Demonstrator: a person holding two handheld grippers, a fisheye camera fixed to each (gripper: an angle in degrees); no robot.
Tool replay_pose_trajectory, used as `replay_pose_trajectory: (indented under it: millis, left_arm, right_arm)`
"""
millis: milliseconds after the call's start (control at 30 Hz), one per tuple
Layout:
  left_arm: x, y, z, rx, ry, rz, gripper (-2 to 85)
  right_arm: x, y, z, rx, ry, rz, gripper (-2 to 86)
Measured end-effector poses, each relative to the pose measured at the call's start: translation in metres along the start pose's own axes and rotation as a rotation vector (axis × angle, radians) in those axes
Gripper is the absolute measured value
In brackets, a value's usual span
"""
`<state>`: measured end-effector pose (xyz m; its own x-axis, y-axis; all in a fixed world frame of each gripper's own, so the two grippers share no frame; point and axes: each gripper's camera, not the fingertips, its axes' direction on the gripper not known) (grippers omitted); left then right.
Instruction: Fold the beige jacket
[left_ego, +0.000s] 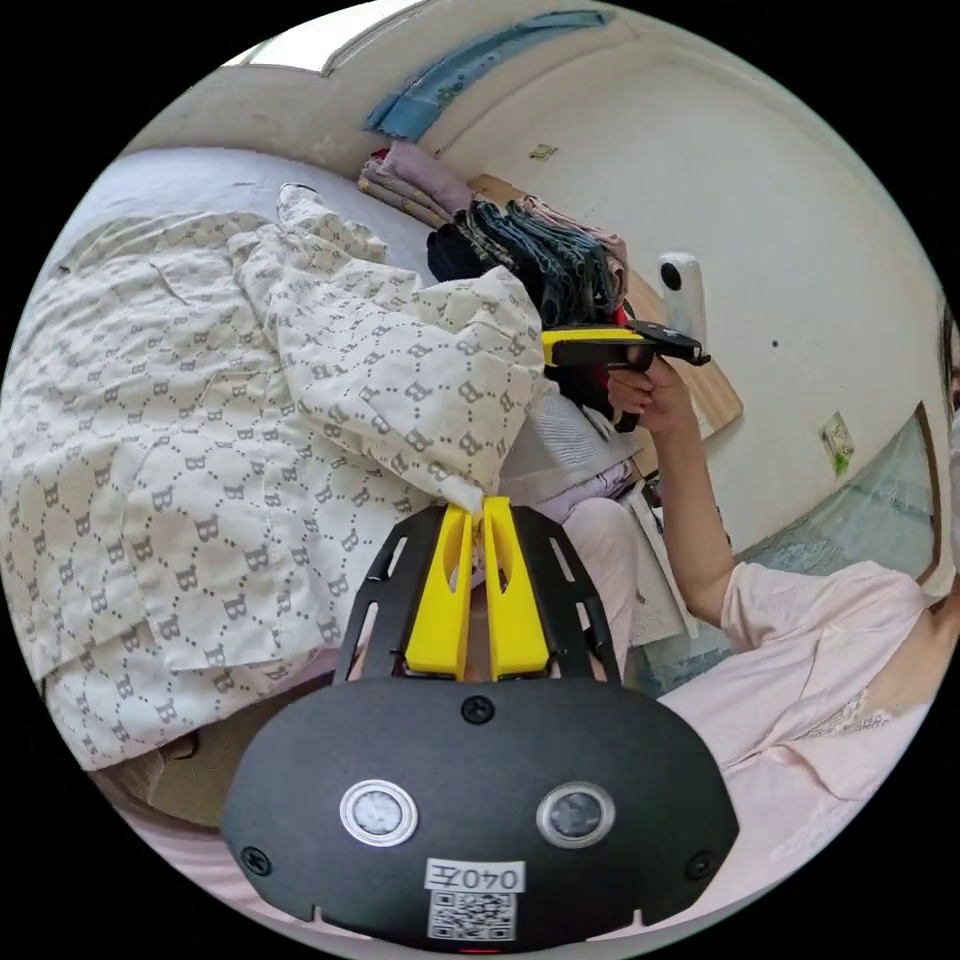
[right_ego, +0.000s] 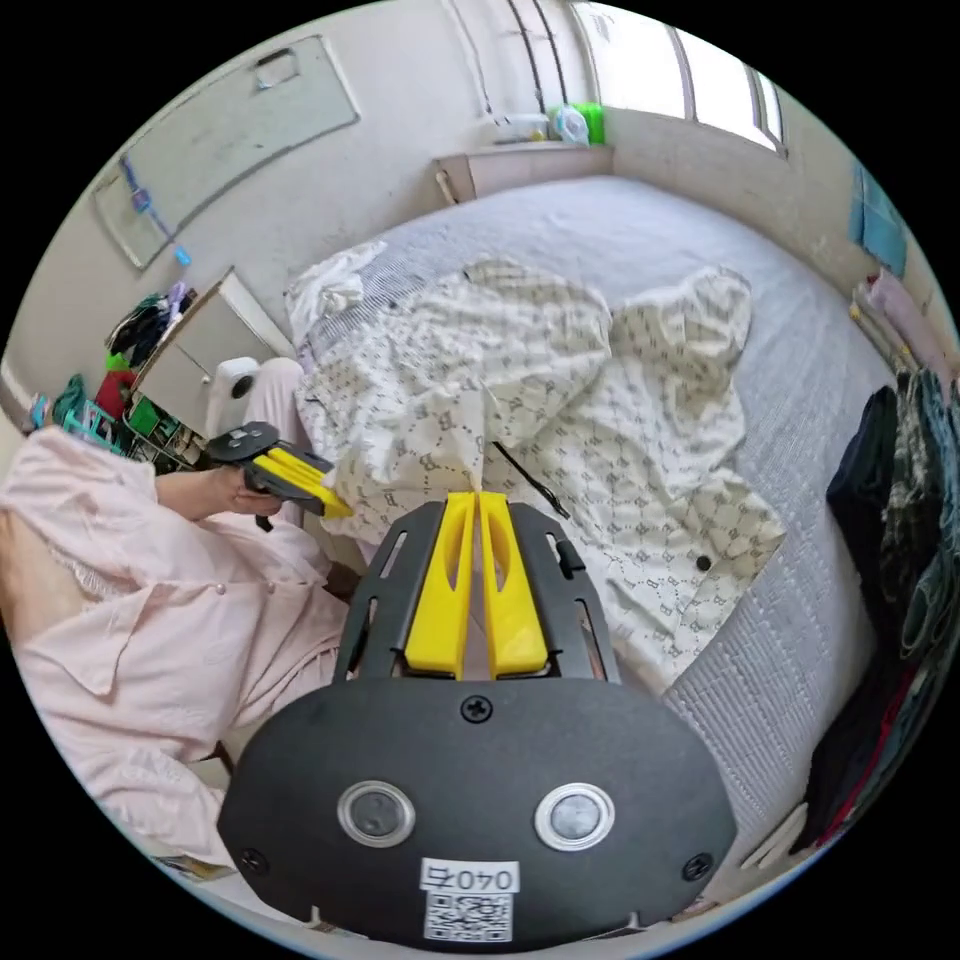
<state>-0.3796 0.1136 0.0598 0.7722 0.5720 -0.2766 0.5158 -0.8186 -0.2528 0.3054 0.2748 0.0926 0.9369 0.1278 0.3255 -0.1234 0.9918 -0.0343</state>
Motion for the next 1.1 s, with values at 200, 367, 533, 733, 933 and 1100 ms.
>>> replay_pose_trajectory:
  millis: [200, 367, 533, 733, 933, 1100]
  left_arm:
    - [-0.032, 0.002, -0.011, 0.069, 0.185, -0.173, -0.9]
    - [-0.024, -0.012, -0.013, 0.037, 0.171, -0.133, -0.9]
    - [-0.021, -0.019, -0.019, 0.064, 0.180, -0.158, -0.9]
    - [0.001, -0.036, -0.032, 0.079, 0.125, -0.127, -0.9]
    - [-0.007, -0.042, -0.012, 0.027, 0.124, -0.159, -0.9]
    - [-0.041, -0.009, 0.042, -0.133, 0.231, -0.342, -1.0]
  right_arm:
    - [0.004, 0.021, -0.028, 0.200, -0.060, 0.069, 10.0]
    - [-0.042, 0.033, -0.035, 0.069, 0.152, -0.091, 15.5]
    - [-0.070, 0.010, 0.016, -0.042, 0.241, -0.283, 9.6]
    - [-0.065, -0.013, 0.000, -0.064, 0.285, -0.298, -0.7]
    - [0.001, 0.023, -0.028, 0.018, -0.211, 0.044, -0.9]
    - [0.048, 0.025, 0.042, -0.208, -0.340, 0.274, -0.6]
